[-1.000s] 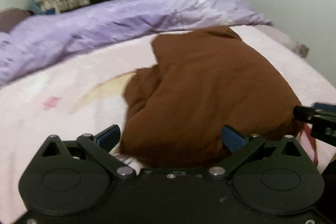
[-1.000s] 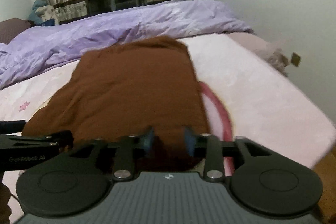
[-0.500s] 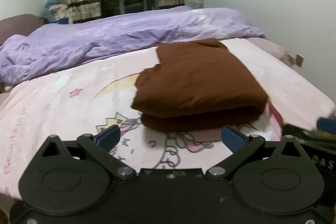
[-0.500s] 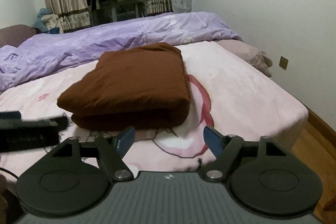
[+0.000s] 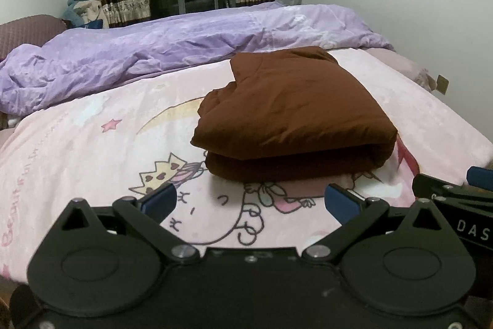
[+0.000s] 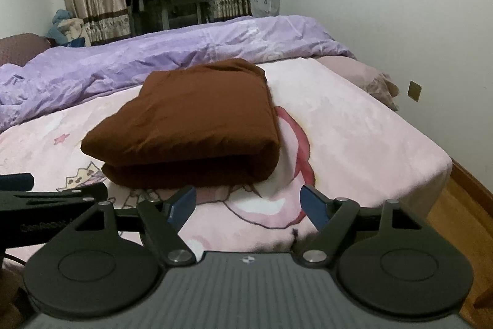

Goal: Fold large clothes

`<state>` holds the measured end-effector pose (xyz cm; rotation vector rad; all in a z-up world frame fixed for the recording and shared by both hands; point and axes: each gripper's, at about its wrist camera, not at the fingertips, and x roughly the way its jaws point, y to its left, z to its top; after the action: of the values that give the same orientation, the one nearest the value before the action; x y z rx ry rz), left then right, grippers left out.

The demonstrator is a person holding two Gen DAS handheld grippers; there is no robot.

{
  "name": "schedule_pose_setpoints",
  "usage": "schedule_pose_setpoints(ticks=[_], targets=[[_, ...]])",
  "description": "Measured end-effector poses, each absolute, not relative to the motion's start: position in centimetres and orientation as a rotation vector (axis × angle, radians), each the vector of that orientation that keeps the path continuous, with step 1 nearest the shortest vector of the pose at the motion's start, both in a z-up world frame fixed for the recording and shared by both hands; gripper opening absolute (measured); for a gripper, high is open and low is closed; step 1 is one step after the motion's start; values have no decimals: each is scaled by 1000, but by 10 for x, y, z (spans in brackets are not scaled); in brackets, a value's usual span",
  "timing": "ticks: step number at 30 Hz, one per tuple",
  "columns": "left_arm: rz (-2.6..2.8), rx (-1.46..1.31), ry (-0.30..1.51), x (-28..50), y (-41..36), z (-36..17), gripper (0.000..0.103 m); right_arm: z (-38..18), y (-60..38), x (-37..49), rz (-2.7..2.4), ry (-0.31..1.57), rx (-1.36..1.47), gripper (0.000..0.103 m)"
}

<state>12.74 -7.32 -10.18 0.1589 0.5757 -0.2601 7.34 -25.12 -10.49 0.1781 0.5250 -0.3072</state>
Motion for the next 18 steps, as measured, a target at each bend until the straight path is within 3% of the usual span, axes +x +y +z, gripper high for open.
schedule_pose_setpoints(ticks=[18], targets=[[-254, 167, 553, 120, -74, -97, 103, -105, -250, 68, -313, 513, 184, 91]])
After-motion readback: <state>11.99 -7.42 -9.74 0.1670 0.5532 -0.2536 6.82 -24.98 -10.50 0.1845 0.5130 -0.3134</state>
